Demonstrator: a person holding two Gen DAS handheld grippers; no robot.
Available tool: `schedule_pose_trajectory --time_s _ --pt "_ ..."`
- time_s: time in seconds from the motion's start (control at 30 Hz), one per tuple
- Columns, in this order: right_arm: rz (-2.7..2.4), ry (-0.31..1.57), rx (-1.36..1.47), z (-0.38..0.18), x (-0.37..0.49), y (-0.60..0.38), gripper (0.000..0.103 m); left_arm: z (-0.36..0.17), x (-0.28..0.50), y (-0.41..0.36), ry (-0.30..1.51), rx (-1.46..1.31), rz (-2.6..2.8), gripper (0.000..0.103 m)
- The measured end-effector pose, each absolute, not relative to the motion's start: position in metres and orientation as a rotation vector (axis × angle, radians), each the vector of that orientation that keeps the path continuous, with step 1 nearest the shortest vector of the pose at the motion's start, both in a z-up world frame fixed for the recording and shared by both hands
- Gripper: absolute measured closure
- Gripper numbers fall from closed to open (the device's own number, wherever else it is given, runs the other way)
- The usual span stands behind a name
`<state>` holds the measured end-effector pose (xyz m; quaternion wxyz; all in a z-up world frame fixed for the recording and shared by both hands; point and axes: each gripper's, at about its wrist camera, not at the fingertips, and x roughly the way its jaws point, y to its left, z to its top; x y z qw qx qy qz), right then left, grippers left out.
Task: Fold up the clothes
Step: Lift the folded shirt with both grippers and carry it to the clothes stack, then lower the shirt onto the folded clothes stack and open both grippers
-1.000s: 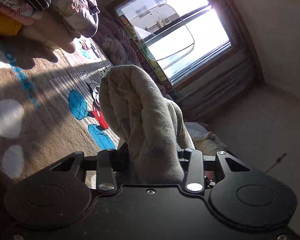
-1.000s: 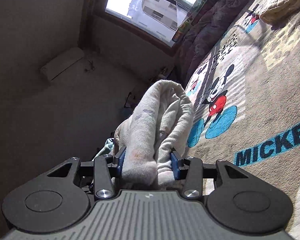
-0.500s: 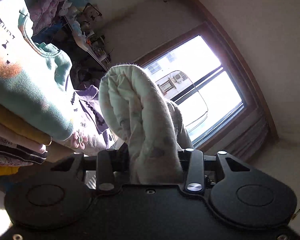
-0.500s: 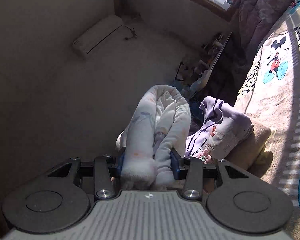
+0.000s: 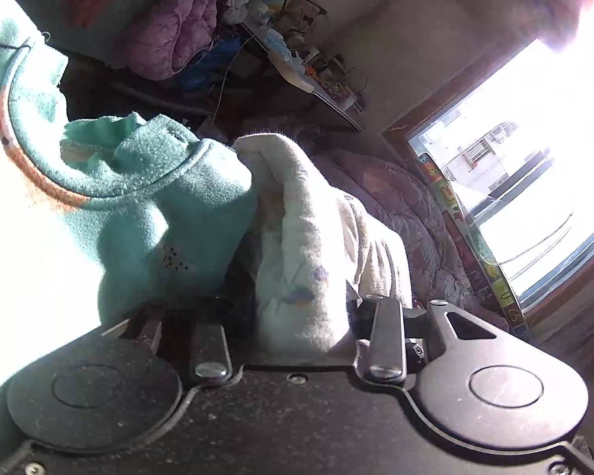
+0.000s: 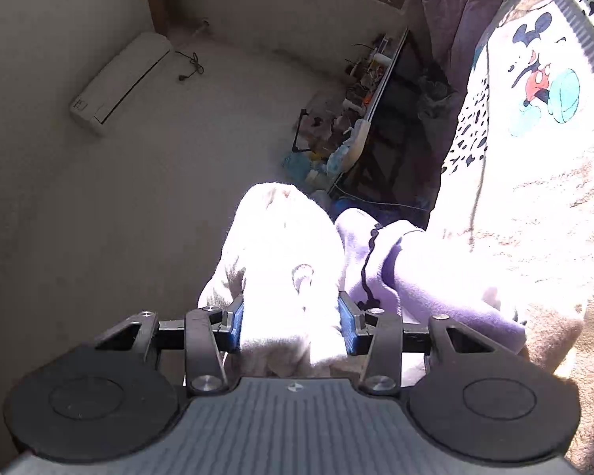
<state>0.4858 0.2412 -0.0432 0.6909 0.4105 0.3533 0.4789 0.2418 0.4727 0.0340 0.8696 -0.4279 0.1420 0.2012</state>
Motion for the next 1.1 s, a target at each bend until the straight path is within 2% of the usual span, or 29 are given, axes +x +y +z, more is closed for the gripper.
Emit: schedule_pose_trajectory --time_s 0.03,0.17,0.27,0.4,0.63,0.7,0.83,0.9,0.93,0.97,1.03,1.1 --pt "1.045 0.808 0.861 -0.055 0.486 0.251 0.058 0.035 0.242 0.471 0.301 -0.893 0.422 0.064" --pt "1.049 0.749 0.924 -0.067 0.476 0.244 0.057 0.033 0.240 0.471 0.315 -0.902 0.417 0.058" --pt "1.015 0.712 0.859 -0.048 0.467 0.238 0.050 0.039 0.235 0.467 0.314 -0.887 0.400 0.055" --pt "0.969 0.633 0.861 -0.019 0.455 0.222 0.046 0.056 0.221 0.459 0.281 -0.865 0.407 0.042" --pt "0.976 0.511 0.760 0.034 0.431 0.190 0.039 0.088 0.189 0.438 0.196 -0.784 0.392 0.039" --pt "0.995 0.492 0.710 0.047 0.419 0.183 0.037 0.098 0.177 0.430 0.183 -0.738 0.385 0.029" --pt "0.964 0.492 0.478 0.074 0.385 0.179 0.023 0.120 0.160 0.410 0.204 -0.571 0.403 0.015" --pt "0.940 0.485 0.387 0.087 0.369 0.176 0.016 0.132 0.157 0.399 0.229 -0.464 0.440 0.002" --pt "0.924 0.489 0.345 0.094 0.361 0.176 0.008 0.138 0.156 0.394 0.243 -0.411 0.462 0.000" --pt "0.902 0.494 0.307 0.101 0.353 0.175 0.005 0.143 0.155 0.388 0.266 -0.350 0.494 0.000" --pt "0.863 0.498 0.232 0.114 0.338 0.176 0.001 0.152 0.156 0.375 0.328 -0.227 0.559 0.000" --pt "0.824 0.498 0.156 0.125 0.324 0.178 0.001 0.155 0.157 0.365 0.365 -0.155 0.575 0.000"
